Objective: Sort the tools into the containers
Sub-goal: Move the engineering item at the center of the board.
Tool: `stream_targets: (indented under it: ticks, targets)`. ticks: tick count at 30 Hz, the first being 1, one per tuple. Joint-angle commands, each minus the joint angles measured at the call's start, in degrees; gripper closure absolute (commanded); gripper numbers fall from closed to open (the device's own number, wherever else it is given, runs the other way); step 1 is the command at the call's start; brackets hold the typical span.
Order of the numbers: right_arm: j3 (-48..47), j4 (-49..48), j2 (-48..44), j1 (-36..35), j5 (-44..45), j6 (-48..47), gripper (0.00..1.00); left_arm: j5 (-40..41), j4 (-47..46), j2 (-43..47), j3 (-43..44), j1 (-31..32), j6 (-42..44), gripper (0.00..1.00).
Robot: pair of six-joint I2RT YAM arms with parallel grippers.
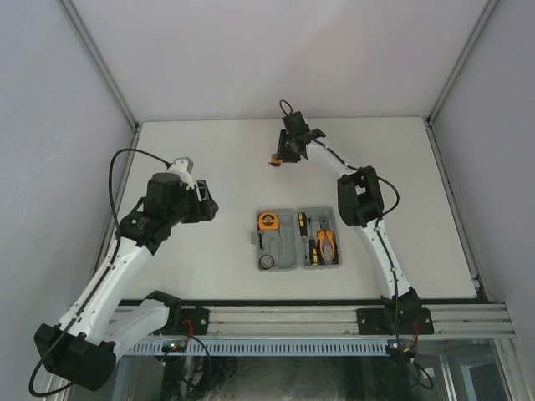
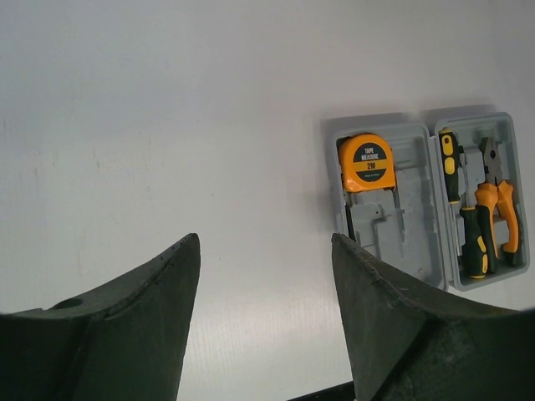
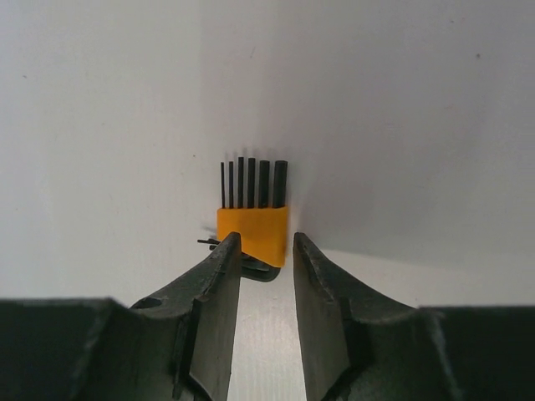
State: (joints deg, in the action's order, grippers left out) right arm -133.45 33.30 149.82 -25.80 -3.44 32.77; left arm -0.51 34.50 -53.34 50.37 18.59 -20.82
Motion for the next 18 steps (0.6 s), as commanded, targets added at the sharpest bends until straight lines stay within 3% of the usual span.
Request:
stream_targets:
  ticks: [1, 10, 18]
  targets:
    - [-3.92, 5.90, 1.36, -0.53, 3.46, -1.49, 0.69, -0.99, -1.61, 1.54, -0.94, -0.51, 0.43, 0.32]
    - [-5.69, 8.17, 2.23, -0.94, 4.24, -2.73, 0.70, -1.47, -1.71, 1.40, -0.96, -0.84, 0.30, 0.32]
    - [-3.20, 1.49, 1.00, -0.71, -0.76, -1.14, 0.67, -1.49, -1.72, 1.52, -1.01, -1.10, 0.34, 0.32]
